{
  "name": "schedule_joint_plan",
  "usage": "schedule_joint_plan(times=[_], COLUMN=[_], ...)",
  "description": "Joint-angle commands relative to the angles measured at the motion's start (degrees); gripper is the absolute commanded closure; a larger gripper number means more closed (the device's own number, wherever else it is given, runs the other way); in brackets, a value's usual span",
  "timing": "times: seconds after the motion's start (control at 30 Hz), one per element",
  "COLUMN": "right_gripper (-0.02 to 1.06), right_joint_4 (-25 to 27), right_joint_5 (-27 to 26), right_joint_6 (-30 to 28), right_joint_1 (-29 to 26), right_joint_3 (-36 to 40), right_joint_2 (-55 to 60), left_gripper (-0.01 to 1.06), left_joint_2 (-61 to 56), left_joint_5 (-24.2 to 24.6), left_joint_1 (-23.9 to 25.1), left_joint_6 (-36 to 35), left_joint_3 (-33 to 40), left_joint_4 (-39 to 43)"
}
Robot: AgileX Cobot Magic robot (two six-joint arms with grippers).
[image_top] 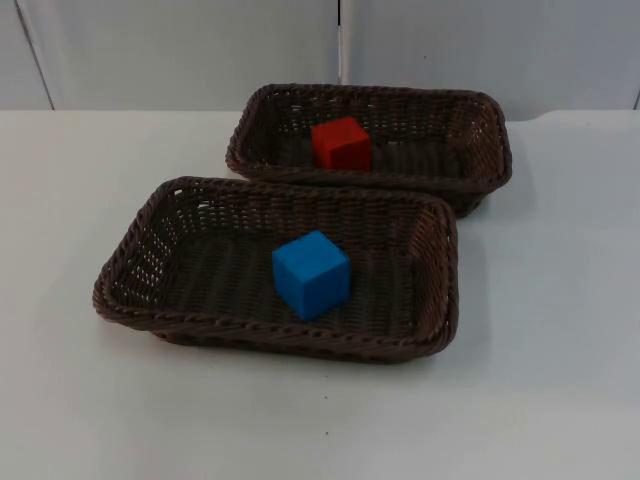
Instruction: Pick up one cube with the left hand and place it into the upper basket. Pick up one cube with the right hand and place it into the lower basket.
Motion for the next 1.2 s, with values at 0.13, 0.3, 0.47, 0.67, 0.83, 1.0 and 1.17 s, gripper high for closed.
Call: schedule_joint_plan(times=[0.13,0.3,0.47,0.67,0.83,1.0,1.17], right_gripper=[0.26,0.08,-0.01,-0.01,-0.01,-0.01,-0.01], right_joint_4=[0.43,0.43,0.43,0.43,0.43,0.43,0.43], right_joint_5=[0.02,0.02,0.02,0.74,0.74,0.74,0.74], right_joint_6=[-0.77,-0.77,-0.77,-0.77,-0.77,-0.77,-0.77], right_joint_1=[-0.04,-0.04,-0.04,-0.04,-0.04,-0.04,-0.04], right_joint_3=[0.13,0.13,0.13,0.80,0.80,0.80,0.80], right_joint_2=[-0.18,-0.18,-0.18,-0.18,-0.18,-0.18,-0.18], left_gripper=[0.03,0.03,0.00,0.00,0.00,0.00,0.00], left_joint_2=[-0.28,-0.28,-0.28,-0.28,-0.28,-0.28,-0.28], left_joint_5=[0.22,0.22,0.22,0.22,0.22,0.22,0.22], left_joint_1=[-0.20,-0.20,-0.20,-0.20,-0.20,-0.20,-0.20], left_joint_6=[-0.31,-0.31,-0.31,0.00,0.00,0.00,0.00], left_joint_3=[0.26,0.26,0.26,0.26,0.26,0.26,0.26], left_joint_4=[0.11,0.11,0.11,0.11,0.11,0.11,0.11])
